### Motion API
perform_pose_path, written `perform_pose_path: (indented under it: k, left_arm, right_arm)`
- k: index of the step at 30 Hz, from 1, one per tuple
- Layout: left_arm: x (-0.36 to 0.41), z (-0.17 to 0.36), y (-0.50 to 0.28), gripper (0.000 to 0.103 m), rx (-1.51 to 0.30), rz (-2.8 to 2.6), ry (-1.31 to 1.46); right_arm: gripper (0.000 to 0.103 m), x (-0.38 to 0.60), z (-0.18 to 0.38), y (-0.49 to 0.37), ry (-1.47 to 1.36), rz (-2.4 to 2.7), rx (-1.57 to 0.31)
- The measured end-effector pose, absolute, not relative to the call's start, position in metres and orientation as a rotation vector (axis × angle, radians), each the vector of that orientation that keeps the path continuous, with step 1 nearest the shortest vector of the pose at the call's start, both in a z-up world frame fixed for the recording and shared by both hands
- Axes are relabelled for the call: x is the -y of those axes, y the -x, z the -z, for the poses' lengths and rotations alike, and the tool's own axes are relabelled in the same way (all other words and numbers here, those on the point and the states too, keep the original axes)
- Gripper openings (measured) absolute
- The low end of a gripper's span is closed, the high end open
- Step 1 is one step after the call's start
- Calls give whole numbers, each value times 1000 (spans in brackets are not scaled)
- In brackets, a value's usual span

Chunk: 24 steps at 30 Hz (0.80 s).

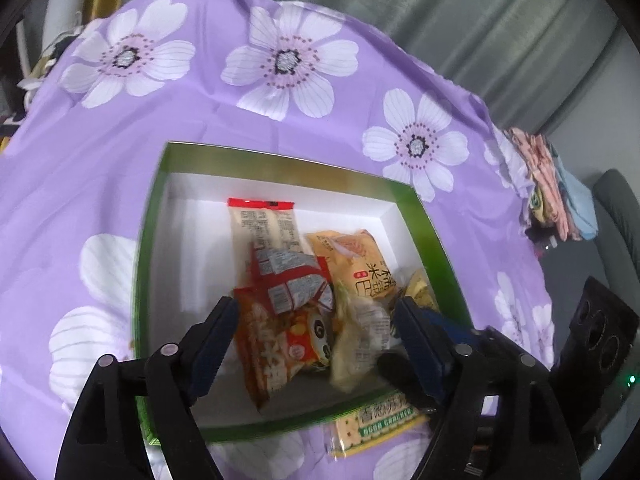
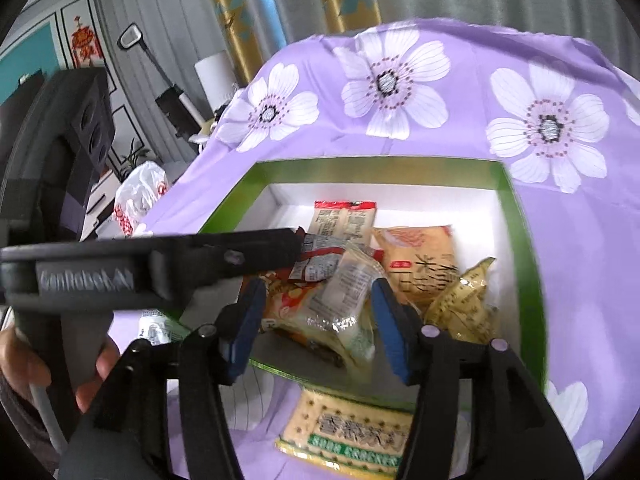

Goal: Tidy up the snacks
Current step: 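Lower the cream bag into the box and open the left gripper, then withdraw the left gripper and move it toward the yellow cracker packet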

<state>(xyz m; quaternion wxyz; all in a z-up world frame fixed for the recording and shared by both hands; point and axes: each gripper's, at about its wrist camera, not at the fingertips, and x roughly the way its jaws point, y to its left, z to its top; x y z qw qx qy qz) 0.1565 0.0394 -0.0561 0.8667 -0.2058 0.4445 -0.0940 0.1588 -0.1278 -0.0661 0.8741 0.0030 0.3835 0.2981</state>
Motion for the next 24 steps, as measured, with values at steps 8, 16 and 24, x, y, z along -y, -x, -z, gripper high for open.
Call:
perform_pose_path:
  k: [8,16,24]
  left_arm:
    - [-50,36,-110,98,-876,199,442]
    - [-36,20,-57,100,-840,186,367]
    - [-25,19,-8,100,-837,137,320]
  right_arm:
    - [74,167,59,-121,-48,-574,-784]
    - [82,190,53,-78,-78,-503,-766]
    - [89,199,41,-36,-43,-488,-737]
